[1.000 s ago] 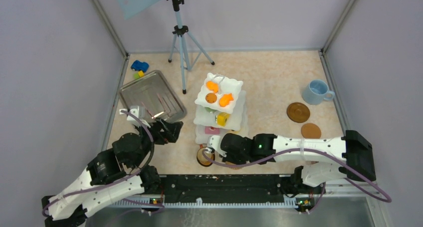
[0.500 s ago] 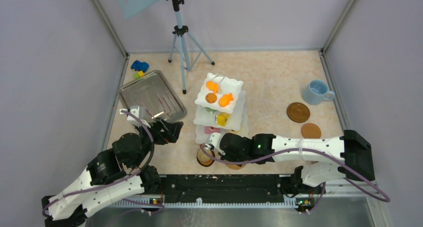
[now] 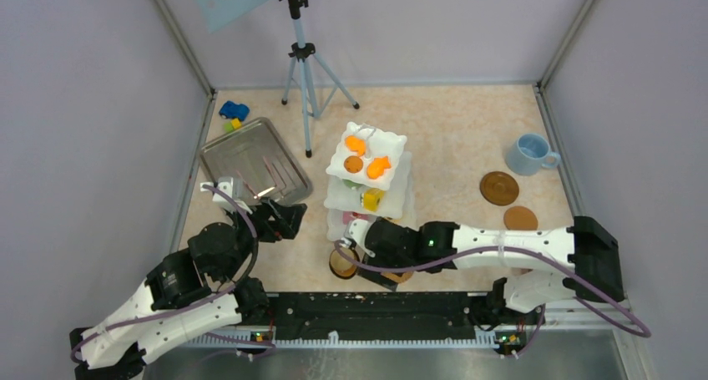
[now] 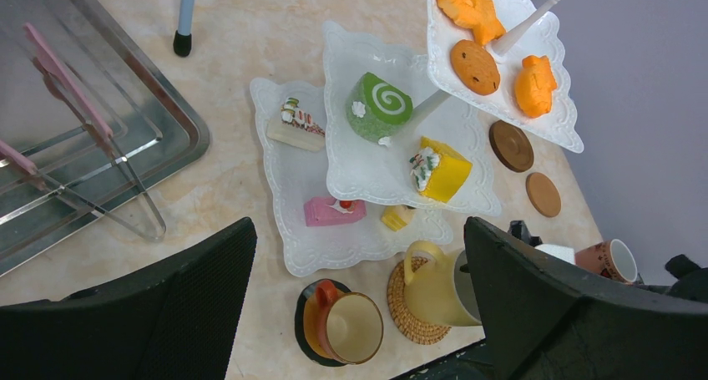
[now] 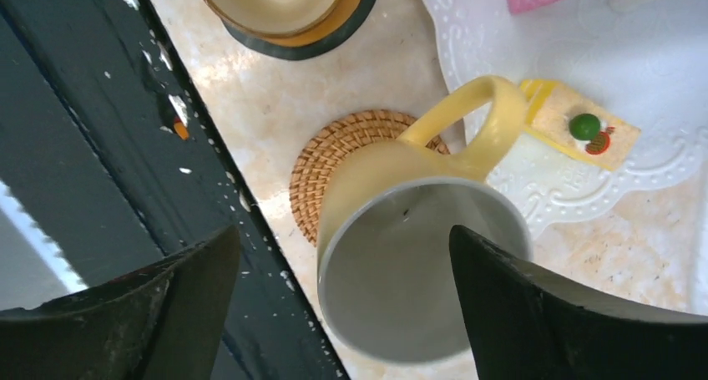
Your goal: Serve the afternoon tea
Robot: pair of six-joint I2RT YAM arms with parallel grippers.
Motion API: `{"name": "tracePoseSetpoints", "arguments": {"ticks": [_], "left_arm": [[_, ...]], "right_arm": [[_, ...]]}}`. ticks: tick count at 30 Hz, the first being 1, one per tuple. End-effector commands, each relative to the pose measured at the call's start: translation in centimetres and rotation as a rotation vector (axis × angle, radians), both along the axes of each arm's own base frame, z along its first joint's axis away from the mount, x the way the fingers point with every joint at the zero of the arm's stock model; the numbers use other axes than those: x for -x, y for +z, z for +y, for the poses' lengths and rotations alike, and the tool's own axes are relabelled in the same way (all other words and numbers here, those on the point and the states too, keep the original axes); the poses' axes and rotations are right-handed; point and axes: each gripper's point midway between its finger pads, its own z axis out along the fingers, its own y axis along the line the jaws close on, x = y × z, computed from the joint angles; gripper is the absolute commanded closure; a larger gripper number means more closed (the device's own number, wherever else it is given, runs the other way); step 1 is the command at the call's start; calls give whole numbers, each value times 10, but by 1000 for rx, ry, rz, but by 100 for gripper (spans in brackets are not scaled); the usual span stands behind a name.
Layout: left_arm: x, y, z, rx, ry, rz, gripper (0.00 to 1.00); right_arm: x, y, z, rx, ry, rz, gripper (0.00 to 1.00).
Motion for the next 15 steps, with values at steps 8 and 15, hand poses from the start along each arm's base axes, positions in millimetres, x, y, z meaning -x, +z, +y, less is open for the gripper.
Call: {"name": "tracePoseSetpoints", "arguments": {"ticks": [8, 15], "left_arm": [[-3, 5, -1, -5, 7, -19, 1], [-6, 4, 1, -25, 19, -27, 1]], "right_arm": [[-40, 158, -18, -415, -149, -306, 2], [-120, 208, -152, -625, -903, -656, 1]]}}
